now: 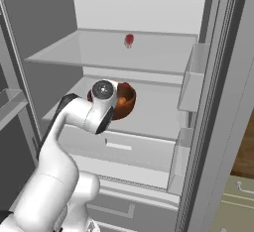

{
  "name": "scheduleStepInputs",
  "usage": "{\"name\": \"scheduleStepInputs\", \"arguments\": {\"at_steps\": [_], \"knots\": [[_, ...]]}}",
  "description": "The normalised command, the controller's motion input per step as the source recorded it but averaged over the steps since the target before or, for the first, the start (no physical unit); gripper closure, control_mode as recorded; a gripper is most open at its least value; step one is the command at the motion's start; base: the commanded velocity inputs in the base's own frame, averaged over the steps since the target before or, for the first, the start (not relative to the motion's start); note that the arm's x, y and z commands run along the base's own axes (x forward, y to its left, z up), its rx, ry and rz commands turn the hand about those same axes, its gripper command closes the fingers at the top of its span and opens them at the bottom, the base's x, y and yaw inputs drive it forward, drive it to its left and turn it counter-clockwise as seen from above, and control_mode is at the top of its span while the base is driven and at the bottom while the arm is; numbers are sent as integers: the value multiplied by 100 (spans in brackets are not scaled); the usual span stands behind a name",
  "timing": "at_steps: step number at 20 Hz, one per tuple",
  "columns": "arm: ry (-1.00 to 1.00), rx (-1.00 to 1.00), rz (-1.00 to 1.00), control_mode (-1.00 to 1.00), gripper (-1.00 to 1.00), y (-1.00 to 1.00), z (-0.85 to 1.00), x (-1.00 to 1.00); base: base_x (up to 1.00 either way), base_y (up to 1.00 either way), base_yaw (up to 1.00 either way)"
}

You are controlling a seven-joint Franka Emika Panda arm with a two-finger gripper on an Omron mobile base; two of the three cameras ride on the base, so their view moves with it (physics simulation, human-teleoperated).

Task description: Pick the chicken drumstick and potato from their plates and place them in the bowl. Then put the bowl in the fridge.

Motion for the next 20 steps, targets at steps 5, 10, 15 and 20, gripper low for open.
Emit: {"name": "scheduleStepInputs", "arguments": {"at_steps": [5, 10, 15, 20], "knots": [[-20, 0, 0, -100, -100, 0, 78, -93, 0, 0, 0], [-16, 0, 0, -100, -100, 0, 75, -100, 0, 0, 0], [-26, 0, 1, -100, -100, 0, 92, -93, 0, 0, 0], [-31, -1, 7, -100, -100, 7, 89, -66, 0, 0, 0]]}}
